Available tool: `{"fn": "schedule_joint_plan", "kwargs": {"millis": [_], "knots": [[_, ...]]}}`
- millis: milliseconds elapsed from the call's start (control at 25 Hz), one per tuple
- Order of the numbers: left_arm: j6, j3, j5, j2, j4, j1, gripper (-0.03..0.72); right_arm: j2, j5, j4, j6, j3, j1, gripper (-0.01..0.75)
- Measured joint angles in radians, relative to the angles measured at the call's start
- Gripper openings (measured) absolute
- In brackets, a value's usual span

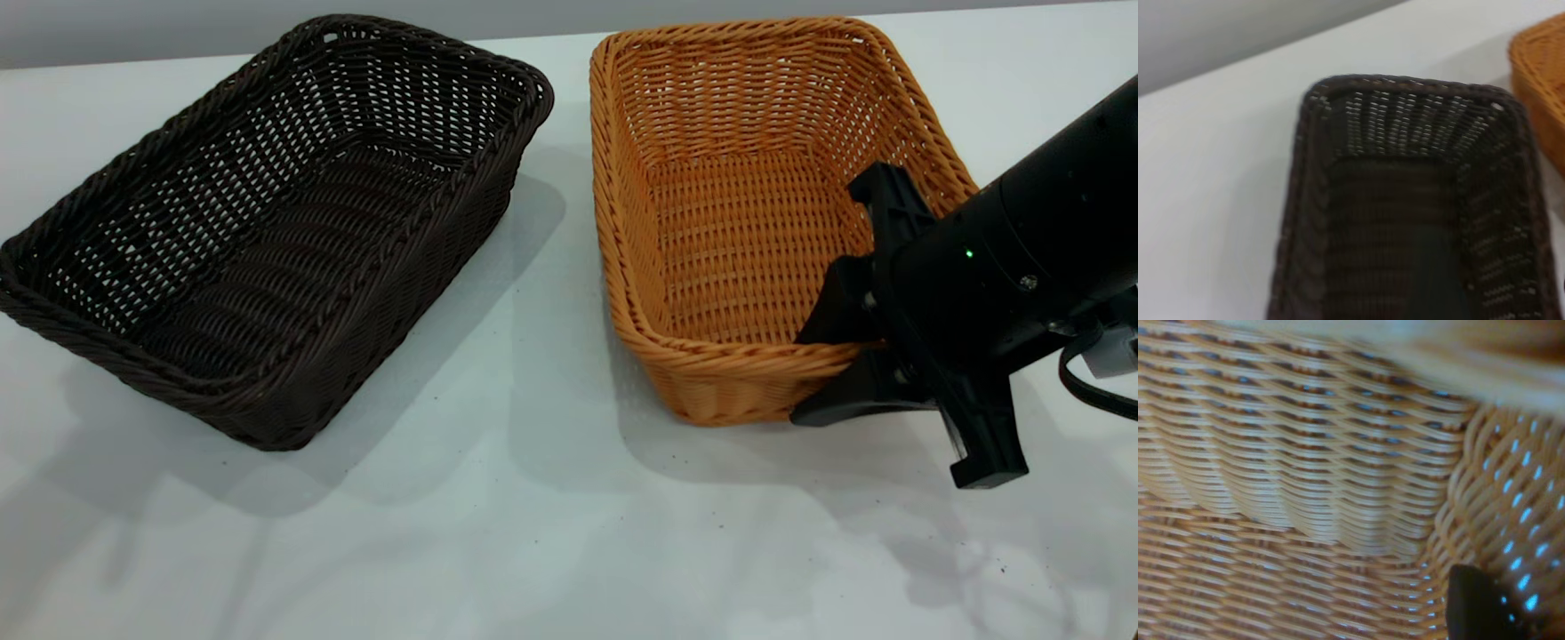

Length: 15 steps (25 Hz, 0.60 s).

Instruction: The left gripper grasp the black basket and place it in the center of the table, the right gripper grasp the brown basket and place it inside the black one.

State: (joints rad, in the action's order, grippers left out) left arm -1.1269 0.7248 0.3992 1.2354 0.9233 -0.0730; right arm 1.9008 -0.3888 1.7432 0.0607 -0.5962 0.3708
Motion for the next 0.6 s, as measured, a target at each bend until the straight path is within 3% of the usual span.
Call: {"fn": "schedule_joint_plan", "kwargs": {"millis": [80,360,600], "knots": [[0.0,0.0,0.037,0.0,0.011,0.0,0.396,0.0,-0.002,0.001,-0.005,0.0,-0.001,0.113],[0.001,0.0,0.08,0.009,0.011,0.0,0.396,-0.015,0.001,0.003,-0.027,-0.001,-0.003,0.116],[0.04,-0.001,0.092,0.077,0.021,-0.044,0.396,-0.131,0.078,-0.005,-0.127,0.002,-0.071,0.113]]}}
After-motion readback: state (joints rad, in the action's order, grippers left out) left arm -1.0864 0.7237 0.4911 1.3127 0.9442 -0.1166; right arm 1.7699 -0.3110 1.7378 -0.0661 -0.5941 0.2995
